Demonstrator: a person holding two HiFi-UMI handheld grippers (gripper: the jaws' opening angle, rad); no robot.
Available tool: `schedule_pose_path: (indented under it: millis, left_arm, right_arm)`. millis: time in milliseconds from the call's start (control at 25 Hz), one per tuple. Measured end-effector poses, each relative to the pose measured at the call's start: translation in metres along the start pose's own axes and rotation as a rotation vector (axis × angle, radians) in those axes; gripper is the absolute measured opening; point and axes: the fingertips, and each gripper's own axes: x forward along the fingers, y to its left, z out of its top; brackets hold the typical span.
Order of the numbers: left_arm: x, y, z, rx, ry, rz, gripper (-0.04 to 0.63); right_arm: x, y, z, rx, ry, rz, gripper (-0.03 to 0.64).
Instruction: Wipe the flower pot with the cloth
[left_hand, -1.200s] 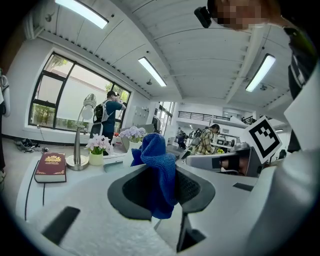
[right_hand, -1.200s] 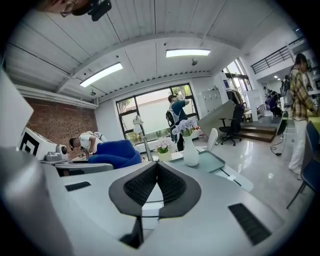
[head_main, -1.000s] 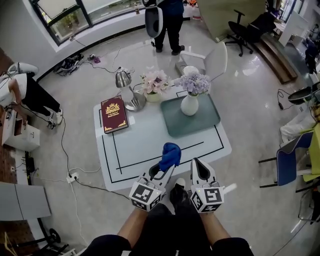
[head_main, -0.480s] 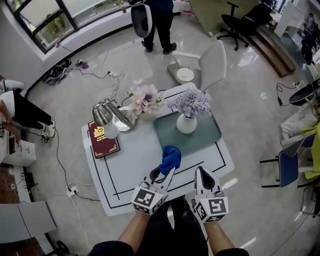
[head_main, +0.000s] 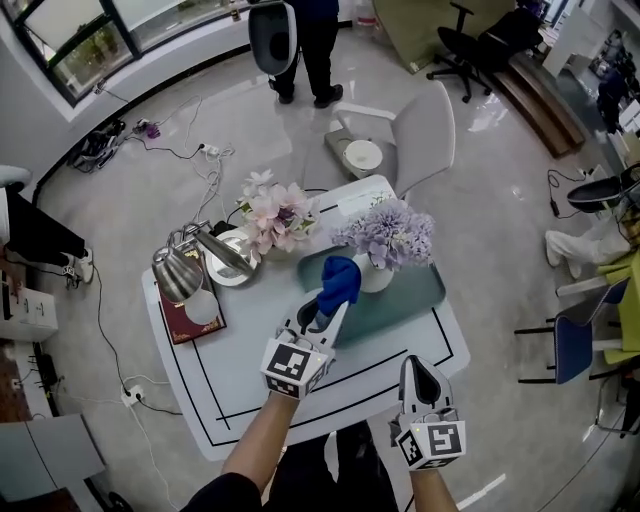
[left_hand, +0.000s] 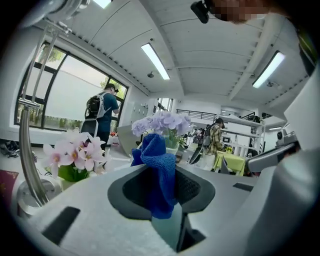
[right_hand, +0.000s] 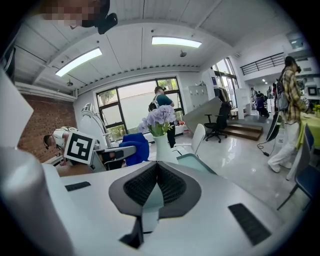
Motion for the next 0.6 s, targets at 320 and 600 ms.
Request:
schedule_pose_path:
  millis: [320, 600]
  left_arm:
    - [0.044, 0.024, -0.028, 0.018, 0.070, -0.026, 0.106]
    - [0.045, 0.040, -0.079, -0.009, 0.202, -0.027, 0.106]
  right_arm:
    - [0.003, -0.014, -0.020, 0.004, 0.049, -0.046, 0.008]
    - [0.007, -0.021, -0.027, 0.021, 0.060, -0.067, 0.008]
